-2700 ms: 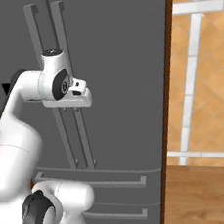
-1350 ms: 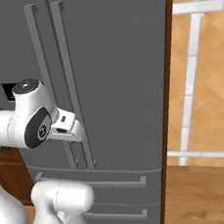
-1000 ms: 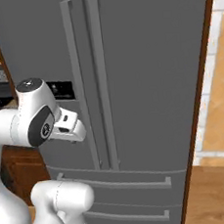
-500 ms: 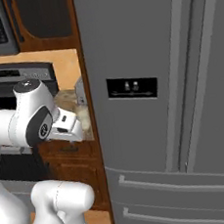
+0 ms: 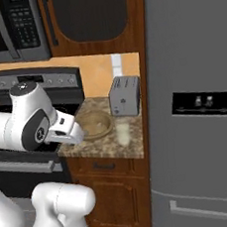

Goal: Grab a lemon wedge from the fridge and one ice cube from the ice bowl, and put them in the glass of lemonade.

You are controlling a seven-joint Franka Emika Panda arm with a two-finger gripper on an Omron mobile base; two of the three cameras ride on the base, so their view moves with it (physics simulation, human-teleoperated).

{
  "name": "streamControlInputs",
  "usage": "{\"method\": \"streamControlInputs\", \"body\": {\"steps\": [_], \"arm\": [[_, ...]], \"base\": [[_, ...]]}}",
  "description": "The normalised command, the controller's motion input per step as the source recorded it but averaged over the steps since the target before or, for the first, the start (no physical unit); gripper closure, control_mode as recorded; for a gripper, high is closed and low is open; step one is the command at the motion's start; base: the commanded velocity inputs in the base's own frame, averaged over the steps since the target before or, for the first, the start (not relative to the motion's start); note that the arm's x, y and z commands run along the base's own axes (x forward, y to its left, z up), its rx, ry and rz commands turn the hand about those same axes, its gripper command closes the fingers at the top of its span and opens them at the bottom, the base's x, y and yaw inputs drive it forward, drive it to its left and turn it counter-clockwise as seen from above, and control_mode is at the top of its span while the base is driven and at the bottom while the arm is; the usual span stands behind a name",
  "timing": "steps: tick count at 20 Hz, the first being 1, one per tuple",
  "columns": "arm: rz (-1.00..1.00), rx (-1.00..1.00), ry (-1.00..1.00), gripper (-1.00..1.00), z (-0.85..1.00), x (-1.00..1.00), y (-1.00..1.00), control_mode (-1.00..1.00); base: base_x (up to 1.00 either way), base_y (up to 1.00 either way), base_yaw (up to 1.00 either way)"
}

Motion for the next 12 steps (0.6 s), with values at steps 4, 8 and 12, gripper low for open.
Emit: {"method": "streamControlInputs", "body": {"steps": [4, 8, 12], "arm": [[0.00, 0.00, 0.00, -1.00, 0.00, 0.00, 0.00, 1.00], [0.00, 0.00, 0.00, -1.00, 0.00, 0.00, 0.00, 1.00], [0.04, 0.00, 0.12, -1.00, -0.55, 0.30, 0.14, -1.00]], "base": [[0.94, 0.00, 0.07], [0.69, 0.00, 0.07], [0.10, 0.02, 0.02]]}}
